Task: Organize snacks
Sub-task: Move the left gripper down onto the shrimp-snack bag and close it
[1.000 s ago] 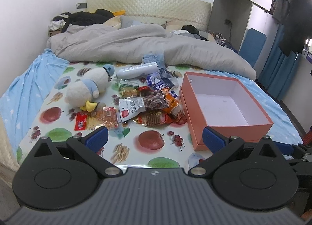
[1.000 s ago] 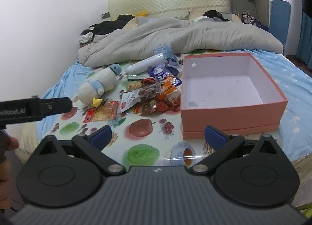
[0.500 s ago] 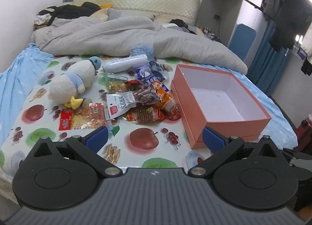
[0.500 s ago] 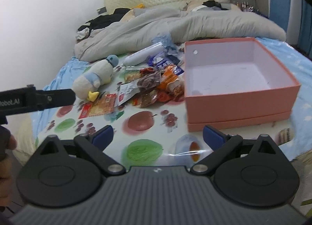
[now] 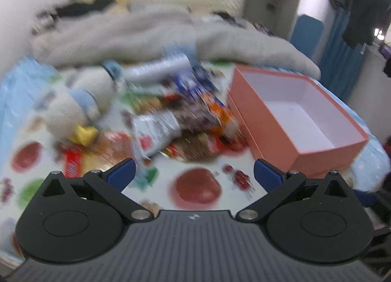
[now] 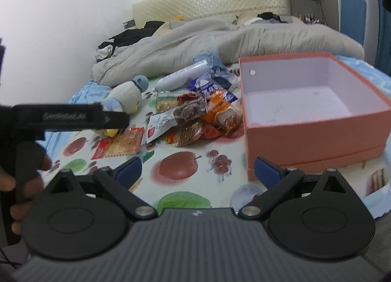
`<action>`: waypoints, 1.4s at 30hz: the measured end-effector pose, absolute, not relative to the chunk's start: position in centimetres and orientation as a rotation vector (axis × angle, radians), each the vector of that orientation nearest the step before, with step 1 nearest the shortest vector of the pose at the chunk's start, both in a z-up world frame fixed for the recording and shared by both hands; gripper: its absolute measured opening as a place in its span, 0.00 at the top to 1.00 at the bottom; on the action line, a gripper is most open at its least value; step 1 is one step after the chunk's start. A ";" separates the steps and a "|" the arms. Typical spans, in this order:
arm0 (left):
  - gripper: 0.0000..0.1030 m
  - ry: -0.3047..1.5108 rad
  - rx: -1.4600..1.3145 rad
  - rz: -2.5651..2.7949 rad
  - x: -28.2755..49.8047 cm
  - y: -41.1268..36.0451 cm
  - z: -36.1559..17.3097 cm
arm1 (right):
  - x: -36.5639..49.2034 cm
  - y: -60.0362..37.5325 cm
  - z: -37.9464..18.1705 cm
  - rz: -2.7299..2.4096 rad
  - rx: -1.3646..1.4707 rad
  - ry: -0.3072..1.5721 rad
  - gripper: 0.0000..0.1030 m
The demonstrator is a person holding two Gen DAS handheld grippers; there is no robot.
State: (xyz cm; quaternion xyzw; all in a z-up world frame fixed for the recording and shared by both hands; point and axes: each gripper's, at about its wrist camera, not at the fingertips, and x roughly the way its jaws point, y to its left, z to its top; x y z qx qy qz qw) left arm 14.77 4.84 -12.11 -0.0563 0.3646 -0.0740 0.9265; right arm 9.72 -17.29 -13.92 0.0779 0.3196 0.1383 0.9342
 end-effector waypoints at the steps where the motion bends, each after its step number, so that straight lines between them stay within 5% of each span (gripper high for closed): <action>1: 0.00 0.781 -0.144 -0.181 15.7 5.1 -12.7 | 10.0 -17.1 -14.4 0.288 0.177 0.660 0.03; 24: 0.00 0.835 0.048 -0.269 28.4 7.6 -15.7 | 15.4 -10.2 -19.3 0.359 0.104 0.503 0.03; 42: 0.00 0.868 0.377 -0.270 35.2 4.2 -21.3 | 22.8 -8.3 -22.7 0.204 0.132 0.583 0.03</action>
